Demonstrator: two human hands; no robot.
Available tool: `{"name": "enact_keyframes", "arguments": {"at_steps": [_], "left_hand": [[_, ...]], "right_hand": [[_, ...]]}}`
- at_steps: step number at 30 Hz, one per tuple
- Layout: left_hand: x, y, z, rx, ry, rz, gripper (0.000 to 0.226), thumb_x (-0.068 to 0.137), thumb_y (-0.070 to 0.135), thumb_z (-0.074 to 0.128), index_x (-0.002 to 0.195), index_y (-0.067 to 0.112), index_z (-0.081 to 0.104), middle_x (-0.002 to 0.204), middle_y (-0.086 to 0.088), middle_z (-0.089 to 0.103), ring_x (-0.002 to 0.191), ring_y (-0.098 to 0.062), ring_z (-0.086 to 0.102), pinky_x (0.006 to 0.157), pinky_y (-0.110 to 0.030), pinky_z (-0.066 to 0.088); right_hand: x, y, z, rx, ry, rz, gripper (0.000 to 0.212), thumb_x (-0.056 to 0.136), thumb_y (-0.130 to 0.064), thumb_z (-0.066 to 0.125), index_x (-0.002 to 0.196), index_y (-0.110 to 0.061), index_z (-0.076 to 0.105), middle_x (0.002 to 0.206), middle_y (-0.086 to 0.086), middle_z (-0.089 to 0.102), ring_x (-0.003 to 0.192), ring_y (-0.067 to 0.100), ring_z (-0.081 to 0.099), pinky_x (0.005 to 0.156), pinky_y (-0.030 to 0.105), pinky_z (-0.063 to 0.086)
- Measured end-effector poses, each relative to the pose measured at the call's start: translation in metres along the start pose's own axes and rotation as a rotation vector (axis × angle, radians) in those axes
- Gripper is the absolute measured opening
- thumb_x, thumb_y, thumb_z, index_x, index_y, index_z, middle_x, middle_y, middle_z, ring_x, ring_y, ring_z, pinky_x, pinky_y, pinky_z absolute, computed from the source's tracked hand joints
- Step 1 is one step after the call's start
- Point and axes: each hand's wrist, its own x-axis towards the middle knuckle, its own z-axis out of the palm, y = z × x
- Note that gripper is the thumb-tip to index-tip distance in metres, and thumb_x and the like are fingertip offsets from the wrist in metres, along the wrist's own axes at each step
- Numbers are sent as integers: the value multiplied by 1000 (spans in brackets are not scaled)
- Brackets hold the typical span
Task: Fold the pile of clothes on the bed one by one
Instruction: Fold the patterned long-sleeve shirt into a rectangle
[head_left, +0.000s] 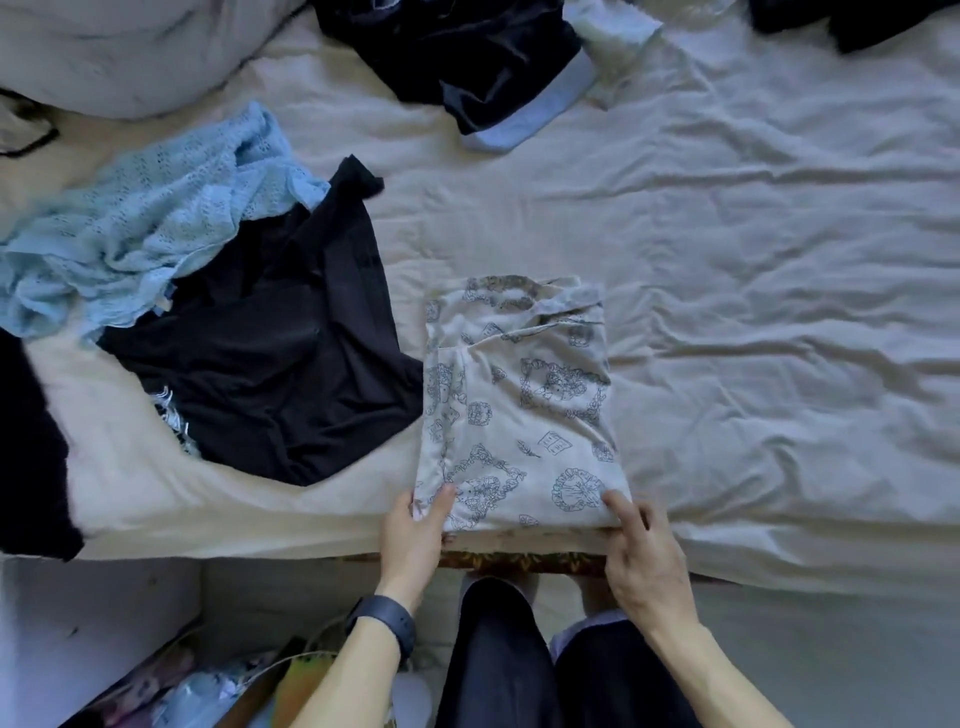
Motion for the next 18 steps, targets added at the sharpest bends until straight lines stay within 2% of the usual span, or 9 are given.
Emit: {"name": "enact_keyframes", "arguments": {"at_steps": [1, 3, 5, 6, 8, 10, 12, 14, 18], "left_hand": [[-6, -12, 5, 45, 14, -10, 32, 93, 41, 67, 116, 20, 57, 113, 12, 60, 107, -10, 59, 83, -24, 44], [-12, -29, 14, 107, 17, -61, 34, 93, 44, 66, 117, 21, 58, 112, 8, 64, 113, -20, 60, 92, -34, 47], [-14, -30, 23, 165, 11, -111, 43, 93, 41, 65, 125, 15, 53, 120, -4, 63, 115, -28, 59, 93, -37, 48], [-13, -24, 29, 206, 44, -104, 46, 93, 37, 65, 129, 12, 49, 126, -8, 59, 117, -30, 57, 91, -35, 45], [-10, 6, 39, 344, 179, 38, 53, 92, 33, 66, 135, 12, 43, 134, -13, 50, 123, -31, 48, 95, -35, 38], [-6, 52, 49, 470, 247, 329, 59, 90, 35, 67, 140, 15, 43, 140, -9, 45, 129, -26, 40, 105, -37, 33], [8, 102, 66, 533, 182, 611, 57, 89, 39, 67, 139, 20, 46, 139, -3, 47, 130, -20, 39, 109, -34, 32], [32, 147, 88, 649, 76, 802, 58, 87, 43, 68, 138, 22, 50, 135, -2, 51, 127, -21, 44, 107, -35, 35], [79, 208, 130, 1042, -174, 881, 62, 82, 60, 67, 135, 32, 53, 130, -2, 60, 124, -25, 51, 103, -43, 40]], "right_hand": [[-11, 9, 1, -16, -66, 18, 53, 86, -10, 45, 128, -43, 43, 97, 1, 47, 66, 32, 53, 57, 39, 50], [-23, 21, -3, -104, -257, 70, 67, 87, -3, 52, 131, -51, 34, 101, -3, 43, 71, 29, 52, 58, 38, 47], [-20, 28, -13, -200, -422, 120, 75, 88, -4, 51, 137, -55, 28, 104, -4, 42, 84, 30, 56, 63, 38, 46], [-14, 30, -19, -227, -465, 126, 70, 90, -8, 50, 139, -54, 30, 104, -4, 43, 88, 29, 57, 65, 38, 46], [1, 29, -31, -230, -432, 72, 44, 93, -22, 50, 130, -45, 47, 105, -1, 51, 92, 31, 62, 68, 40, 49], [23, 21, -42, -161, -301, 53, 27, 92, -35, 49, 115, -33, 63, 106, -2, 58, 92, 29, 66, 71, 40, 52], [54, 9, -46, -37, -166, 96, 26, 95, -40, 54, 115, -28, 65, 106, -4, 61, 91, 25, 67, 78, 40, 53], [91, -3, -43, 72, -66, 152, 31, 96, -42, 59, 120, -24, 62, 108, -3, 62, 91, 21, 66, 85, 39, 51], [152, -19, -27, 185, -58, 250, 47, 94, -53, 58, 128, -20, 55, 118, 3, 62, 109, 21, 59, 95, 35, 43]]}}
